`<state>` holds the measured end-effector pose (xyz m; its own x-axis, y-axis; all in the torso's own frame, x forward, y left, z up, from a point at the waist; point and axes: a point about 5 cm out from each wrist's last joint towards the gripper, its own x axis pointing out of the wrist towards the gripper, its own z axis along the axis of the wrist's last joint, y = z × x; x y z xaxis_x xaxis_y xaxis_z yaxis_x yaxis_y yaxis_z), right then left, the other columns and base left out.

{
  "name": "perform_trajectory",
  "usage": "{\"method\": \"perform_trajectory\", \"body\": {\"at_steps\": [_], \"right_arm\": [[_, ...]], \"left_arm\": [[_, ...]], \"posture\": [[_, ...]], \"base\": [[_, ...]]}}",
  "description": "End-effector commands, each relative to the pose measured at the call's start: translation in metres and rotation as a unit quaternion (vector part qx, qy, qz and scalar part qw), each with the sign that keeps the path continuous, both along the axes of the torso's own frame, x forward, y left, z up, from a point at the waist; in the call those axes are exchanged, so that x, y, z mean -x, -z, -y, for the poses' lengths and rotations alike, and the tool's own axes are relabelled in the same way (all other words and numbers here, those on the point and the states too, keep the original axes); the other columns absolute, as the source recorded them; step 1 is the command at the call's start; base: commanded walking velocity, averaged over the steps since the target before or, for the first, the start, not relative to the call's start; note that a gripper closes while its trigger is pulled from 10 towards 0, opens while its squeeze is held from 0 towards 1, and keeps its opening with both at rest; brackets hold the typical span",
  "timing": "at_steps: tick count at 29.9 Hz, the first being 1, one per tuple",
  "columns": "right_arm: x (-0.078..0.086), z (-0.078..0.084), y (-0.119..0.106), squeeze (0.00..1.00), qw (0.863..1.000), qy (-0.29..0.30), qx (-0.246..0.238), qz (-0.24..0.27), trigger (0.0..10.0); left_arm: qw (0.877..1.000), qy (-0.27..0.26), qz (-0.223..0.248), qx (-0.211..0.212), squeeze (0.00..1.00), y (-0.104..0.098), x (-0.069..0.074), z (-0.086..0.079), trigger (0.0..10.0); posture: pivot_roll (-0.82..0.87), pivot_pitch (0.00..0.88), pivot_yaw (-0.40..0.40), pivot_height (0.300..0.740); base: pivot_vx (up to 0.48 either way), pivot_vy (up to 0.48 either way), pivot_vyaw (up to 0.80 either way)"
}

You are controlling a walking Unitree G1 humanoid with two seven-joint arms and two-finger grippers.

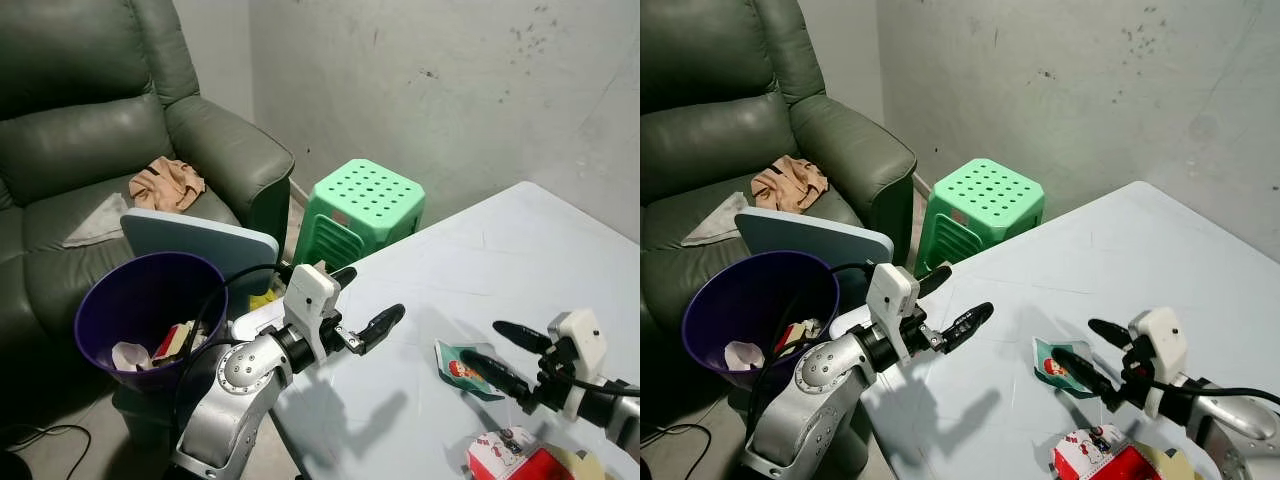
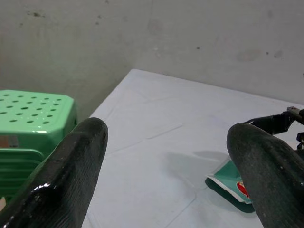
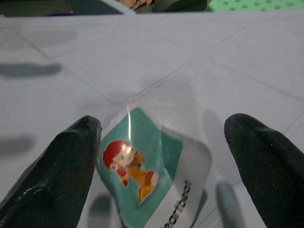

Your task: Picking trash to rubbish bin

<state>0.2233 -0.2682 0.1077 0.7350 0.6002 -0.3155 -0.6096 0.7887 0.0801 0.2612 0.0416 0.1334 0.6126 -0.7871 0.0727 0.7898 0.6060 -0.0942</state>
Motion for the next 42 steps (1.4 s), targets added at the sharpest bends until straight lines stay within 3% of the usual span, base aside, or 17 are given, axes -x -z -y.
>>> {"method": "perform_trajectory", "body": {"at_steps": [1,17,25,30,32,33,34,37,42], "right_arm": [[0.001,0.001,-0.005,0.00,1.000,-0.014,0.013,-0.001,10.0],[-0.011,-0.006,0.005,0.00,1.000,0.003,0.003,-0.013,10.0],[-0.010,0.000,0.008,0.00,1.000,-0.005,0.017,-0.025,10.0],[-0.010,0.004,0.007,0.00,0.999,-0.008,0.020,-0.027,10.0],[-0.009,0.004,0.006,0.00,0.999,-0.013,0.017,-0.029,8.6],[-0.009,0.004,0.005,0.00,0.999,-0.015,0.017,-0.030,8.6],[-0.009,0.005,0.005,0.00,0.999,-0.015,0.021,-0.029,10.0],[-0.010,0.007,0.004,0.00,0.999,-0.015,0.023,-0.028,10.0],[-0.012,0.007,0.003,0.00,0.999,-0.018,0.023,-0.027,10.0]], "left_arm": [[1.000,0.014,0.006,0.004,0.00,-0.004,0.004,0.003,10.0],[1.000,0.024,0.002,0.004,0.00,-0.005,0.012,0.003,10.0],[1.000,0.026,0.000,0.004,0.00,-0.006,0.013,0.002,10.0],[0.998,0.056,-0.018,-0.004,0.00,0.001,0.021,0.005,10.0],[0.997,0.068,-0.022,-0.012,0.00,0.004,0.025,0.006,10.0],[0.997,0.071,-0.024,-0.015,0.00,0.005,0.026,0.007,10.0],[0.996,0.084,-0.033,-0.016,0.00,0.007,0.031,0.007,10.0],[0.994,0.101,-0.039,-0.032,0.00,0.013,0.038,0.006,10.0],[0.994,0.096,-0.036,-0.034,0.00,0.011,0.038,0.003,10.0]], "posture": [[-0.17,0.120,-0.087,0.740],[-0.15,0.127,-0.091,0.740],[-0.15,0.123,-0.092,0.740],[-0.16,0.120,-0.091,0.740],[-0.16,0.120,-0.092,0.740],[-0.16,0.120,-0.092,0.740],[-0.16,0.118,-0.090,0.740],[-0.16,0.116,-0.089,0.740],[-0.15,0.116,-0.088,0.740]], "base": [[0.000,0.000,0.00],[0.000,0.000,0.00],[0.000,0.000,0.00],[0.000,0.000,0.00],[0.000,0.000,0.00],[0.000,0.000,0.00],[0.000,0.000,0.00],[0.000,0.000,0.00],[0.000,0.000,0.00]]}}
